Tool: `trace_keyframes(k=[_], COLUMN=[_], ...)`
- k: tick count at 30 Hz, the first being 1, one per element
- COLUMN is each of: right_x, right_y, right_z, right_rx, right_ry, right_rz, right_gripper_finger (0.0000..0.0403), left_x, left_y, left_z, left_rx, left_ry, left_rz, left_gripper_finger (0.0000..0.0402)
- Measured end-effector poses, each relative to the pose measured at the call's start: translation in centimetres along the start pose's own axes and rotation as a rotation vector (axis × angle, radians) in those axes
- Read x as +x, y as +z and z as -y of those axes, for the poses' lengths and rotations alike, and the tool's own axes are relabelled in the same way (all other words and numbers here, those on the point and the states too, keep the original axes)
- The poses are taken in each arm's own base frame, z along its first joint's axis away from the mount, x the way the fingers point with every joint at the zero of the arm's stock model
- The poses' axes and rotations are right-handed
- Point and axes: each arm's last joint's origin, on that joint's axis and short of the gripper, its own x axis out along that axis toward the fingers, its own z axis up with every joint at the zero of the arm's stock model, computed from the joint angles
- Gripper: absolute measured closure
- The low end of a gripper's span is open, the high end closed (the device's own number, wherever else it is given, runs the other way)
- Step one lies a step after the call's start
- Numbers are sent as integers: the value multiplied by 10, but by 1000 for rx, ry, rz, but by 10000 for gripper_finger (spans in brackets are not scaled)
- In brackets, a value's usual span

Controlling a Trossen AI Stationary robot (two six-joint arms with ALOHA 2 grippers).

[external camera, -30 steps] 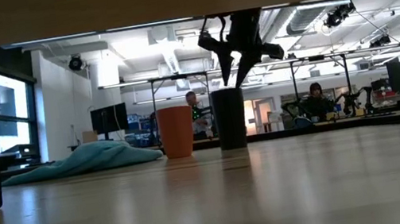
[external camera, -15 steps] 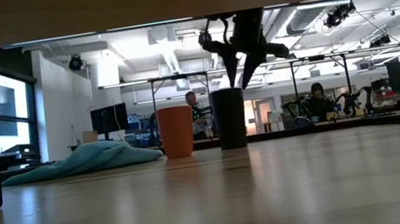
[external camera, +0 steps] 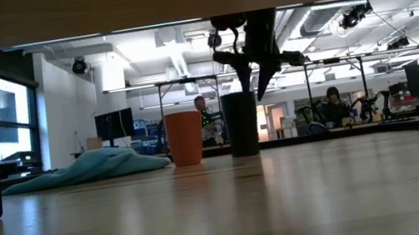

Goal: Stack small to large cups/mugs on shelf
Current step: Put the black cup on the shelf

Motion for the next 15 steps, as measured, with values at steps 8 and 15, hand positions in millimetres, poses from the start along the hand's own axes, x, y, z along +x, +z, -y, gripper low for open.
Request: trace_keyframes(k=[8, 15], right_x=[1, 1], right_y=[-4, -14], right_z=[4, 5], right_rx=[-80, -180], right_ry=[-42, -43], right_rz=[-78, -164], right_gripper_finger=[302, 322], left_x=[0, 0], left_y=[1, 6], left_z=[0, 1], left_rx=[1, 9], left_ry=[-2, -10], left_rz=[11, 61], left_gripper_finger=[284, 284])
